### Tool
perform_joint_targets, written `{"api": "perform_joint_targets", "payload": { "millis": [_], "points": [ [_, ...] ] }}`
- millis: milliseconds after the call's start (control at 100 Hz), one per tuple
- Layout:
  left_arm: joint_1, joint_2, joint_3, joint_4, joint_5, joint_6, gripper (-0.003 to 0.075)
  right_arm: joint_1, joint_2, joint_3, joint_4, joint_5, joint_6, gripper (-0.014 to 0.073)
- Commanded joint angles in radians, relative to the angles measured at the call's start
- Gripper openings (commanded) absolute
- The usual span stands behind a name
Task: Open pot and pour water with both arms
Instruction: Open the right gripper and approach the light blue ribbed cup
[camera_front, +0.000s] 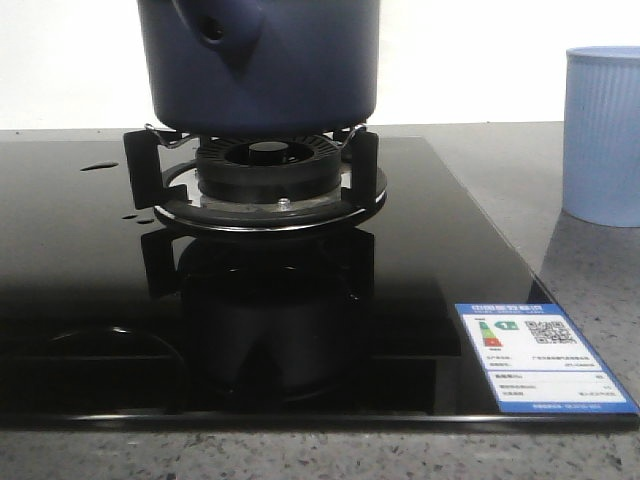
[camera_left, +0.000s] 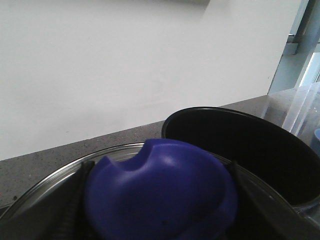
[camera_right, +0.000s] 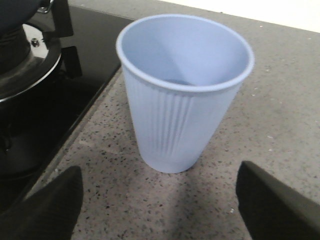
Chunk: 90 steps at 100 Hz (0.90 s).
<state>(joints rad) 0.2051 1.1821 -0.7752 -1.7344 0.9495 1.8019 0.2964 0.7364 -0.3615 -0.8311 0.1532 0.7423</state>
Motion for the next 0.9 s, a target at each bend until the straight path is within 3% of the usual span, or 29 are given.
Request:
{"api": "perform_joint_targets", "payload": {
  "millis": [0, 130, 420, 640, 890],
  "points": [
    [-0.008, -0.026, -0.034, -0.129, 0.063, 0.002, 0.0328, -0.006, 0.014, -0.027, -0.025, -0.074, 0.000, 0.0565],
    [-0.008, -0.026, -0.034, -0.129, 0.063, 0.002, 0.0328, -0.030, 0.012, -0.027, -0.018, -0.064, 0.016, 0.0565],
    [-0.008, -0.026, -0.034, -0.129, 0.063, 0.002, 0.0328, -0.063, -0.094, -0.027, 0.015, -0.066, 0.220, 0.0563],
    [-0.008, -0.026, -0.034, -0.129, 0.063, 0.002, 0.0327, -0.063, -0.147, -0.027, 0.012, -0.066, 0.227, 0.0563],
    [-0.008, -0.026, -0.034, -0.129, 0.063, 0.002, 0.0327, -0.063, -0.121, -0.027, -0.157, -0.087, 0.227, 0.0563]
  ]
}}
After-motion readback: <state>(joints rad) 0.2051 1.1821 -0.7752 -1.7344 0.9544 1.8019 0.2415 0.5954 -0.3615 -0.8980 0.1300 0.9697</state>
